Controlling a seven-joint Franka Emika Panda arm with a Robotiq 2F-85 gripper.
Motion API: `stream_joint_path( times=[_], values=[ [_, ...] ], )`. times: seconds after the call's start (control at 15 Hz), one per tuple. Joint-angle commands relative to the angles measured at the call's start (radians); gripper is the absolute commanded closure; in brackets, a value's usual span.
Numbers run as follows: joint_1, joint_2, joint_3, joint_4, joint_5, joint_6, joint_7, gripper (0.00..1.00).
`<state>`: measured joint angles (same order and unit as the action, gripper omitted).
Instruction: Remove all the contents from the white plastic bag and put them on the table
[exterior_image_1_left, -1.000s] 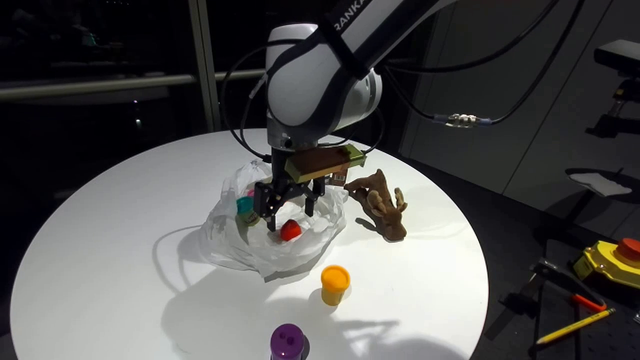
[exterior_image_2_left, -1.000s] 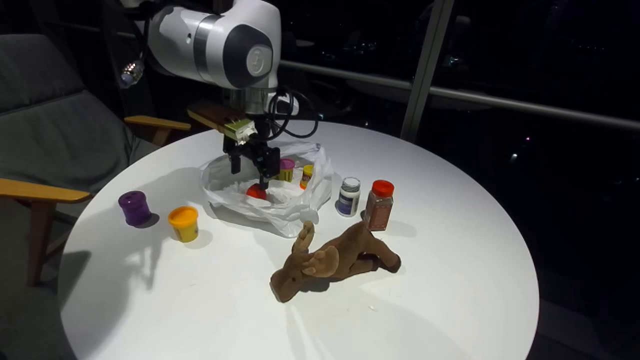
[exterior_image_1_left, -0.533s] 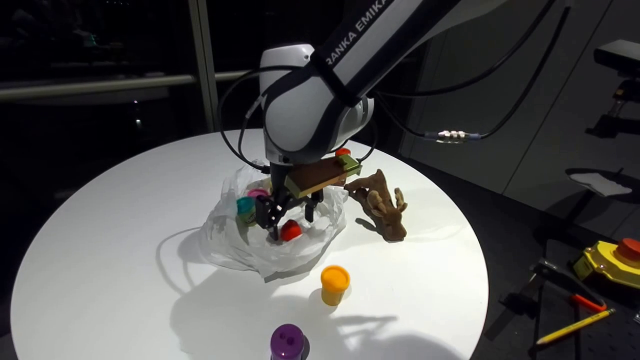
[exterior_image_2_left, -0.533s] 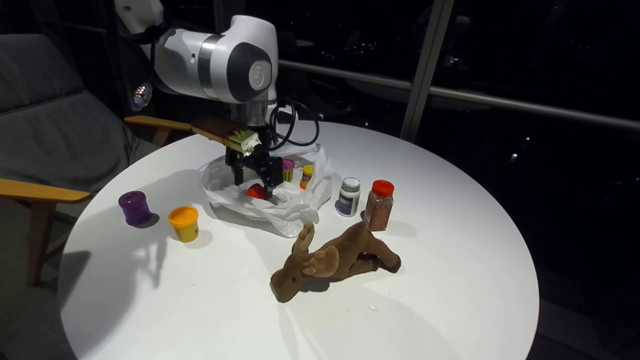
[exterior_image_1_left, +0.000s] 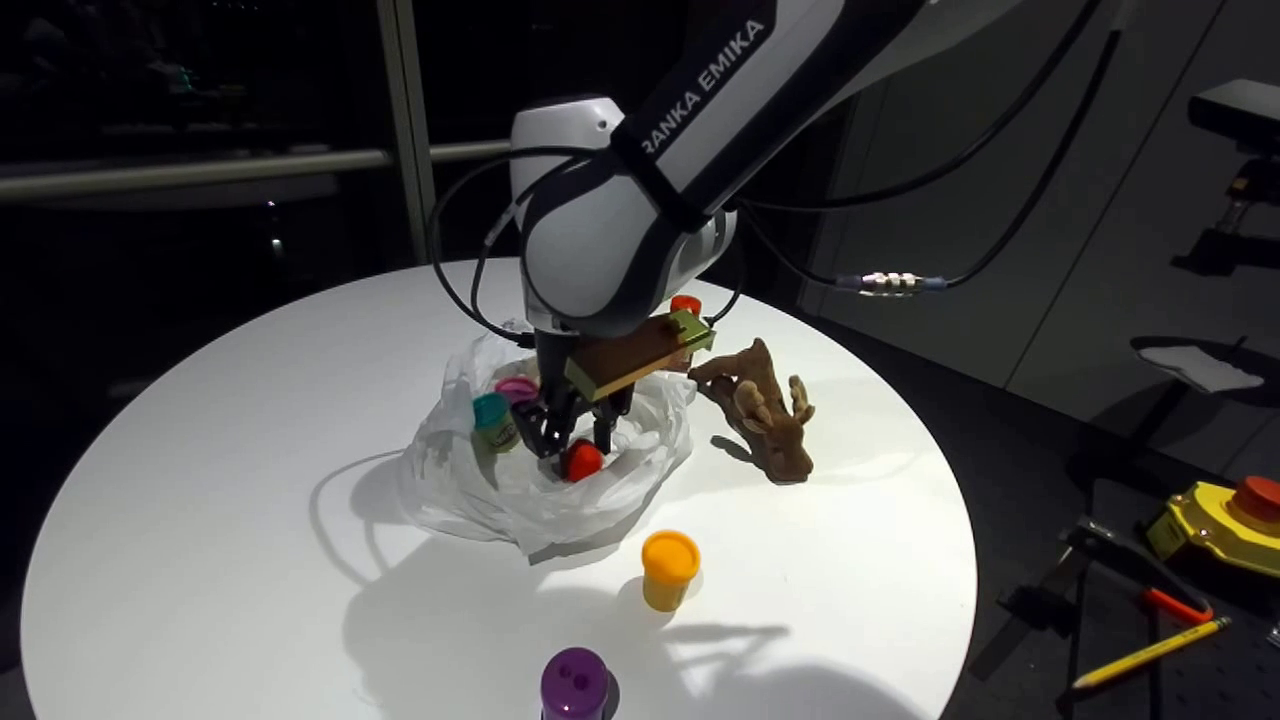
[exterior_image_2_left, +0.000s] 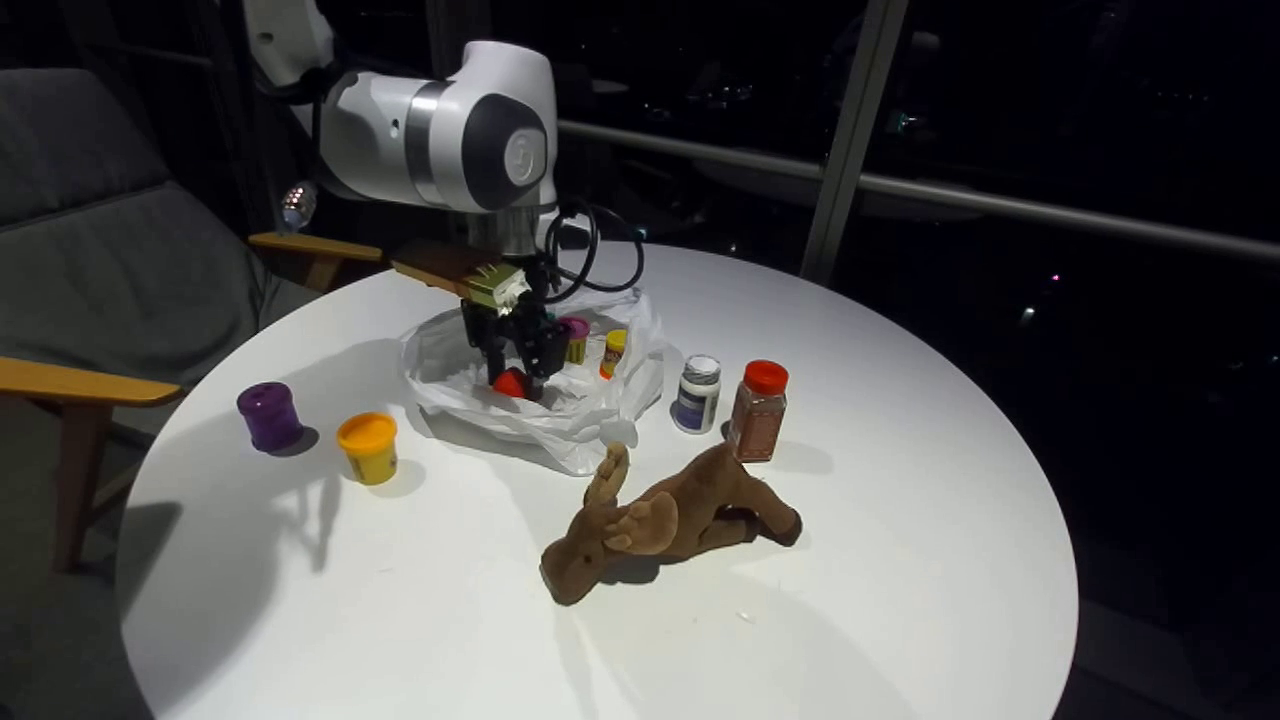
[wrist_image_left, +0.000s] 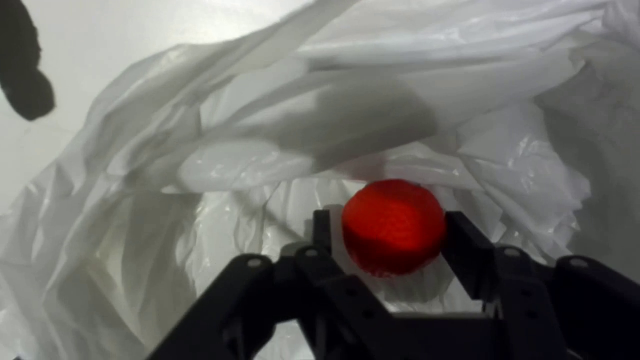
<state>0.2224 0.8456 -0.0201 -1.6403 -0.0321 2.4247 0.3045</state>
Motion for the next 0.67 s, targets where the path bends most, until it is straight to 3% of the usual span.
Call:
stream_joint_path(
  times=[0.0, 0.07, 0.33, 0.6],
  values=[
    [0.014, -0.037, -0.012, 0.001, -0.003, -0.001, 0.029, 0.69],
    [0.017, -0.058, -0.016, -0.011, -0.004, 0.002, 0.039, 0.75],
    [0.016, -0.182, -0.036, -0.093, -0.005, 0.023, 0.089, 0.76],
    [0.014, -0.358, -0.061, -0.26, -0.018, 0.04, 0.144, 0.76]
  ],
)
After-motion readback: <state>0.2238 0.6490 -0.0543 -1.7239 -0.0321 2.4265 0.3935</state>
